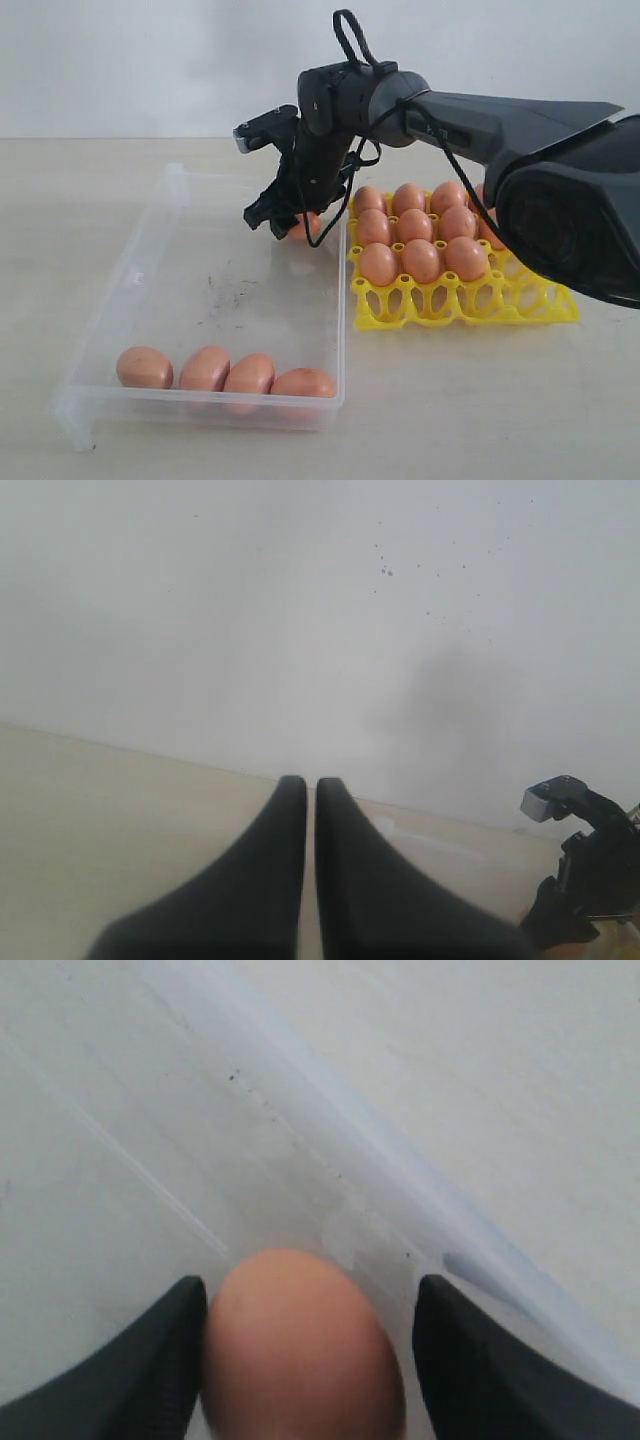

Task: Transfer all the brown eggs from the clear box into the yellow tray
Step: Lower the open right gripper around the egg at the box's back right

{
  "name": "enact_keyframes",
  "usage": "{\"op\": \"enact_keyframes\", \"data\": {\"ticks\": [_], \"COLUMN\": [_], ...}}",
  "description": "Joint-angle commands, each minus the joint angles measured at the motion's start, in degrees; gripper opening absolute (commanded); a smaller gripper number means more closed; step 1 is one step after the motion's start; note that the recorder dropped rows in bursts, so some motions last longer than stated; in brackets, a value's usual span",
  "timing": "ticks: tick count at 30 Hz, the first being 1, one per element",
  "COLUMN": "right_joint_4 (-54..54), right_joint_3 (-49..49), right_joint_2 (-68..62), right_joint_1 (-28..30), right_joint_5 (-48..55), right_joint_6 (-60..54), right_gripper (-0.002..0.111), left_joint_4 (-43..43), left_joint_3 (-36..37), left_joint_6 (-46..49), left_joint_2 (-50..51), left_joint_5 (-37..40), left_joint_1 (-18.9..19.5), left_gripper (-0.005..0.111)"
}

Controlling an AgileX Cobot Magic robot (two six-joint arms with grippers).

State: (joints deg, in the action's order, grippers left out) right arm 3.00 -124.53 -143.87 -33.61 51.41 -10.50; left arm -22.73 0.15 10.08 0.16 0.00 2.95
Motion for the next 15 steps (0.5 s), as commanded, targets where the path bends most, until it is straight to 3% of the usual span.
{"op": "enact_keyframes", "data": {"ticks": [1,5,7,11,15], "right_joint_4": [-0.6,-0.6,-0.6,-0.1,1.3], "right_joint_3": [-0.1,-0.1,-0.1,-0.1,-0.1], "right_joint_2": [-0.8,-0.8,-0.8,-0.8,-0.8], "right_joint_1": [0.4,0.4,0.4,0.4,0.4], "right_joint_5": [-0.8,0.0,0.9,1.4,2.4], "right_joint_6": [-1.7,-2.4,-3.5,-3.5,-3.5], "right_gripper": [0.055,0.052,0.041,0.001,0.0], "left_joint_4": [-0.3,-0.3,-0.3,-0.3,-0.3], "left_joint_3": [-0.2,-0.2,-0.2,-0.2,-0.2], "left_joint_6": [0.3,0.3,0.3,0.3,0.3], "left_joint_2": [-0.2,-0.2,-0.2,-0.2,-0.2], "left_joint_5": [0.0,0.0,0.0,0.0,0.0], "left_joint_1": [-0.2,-0.2,-0.2,-0.2,-0.2], "left_gripper": [0.004,0.004,0.004,0.004,0.004]}}
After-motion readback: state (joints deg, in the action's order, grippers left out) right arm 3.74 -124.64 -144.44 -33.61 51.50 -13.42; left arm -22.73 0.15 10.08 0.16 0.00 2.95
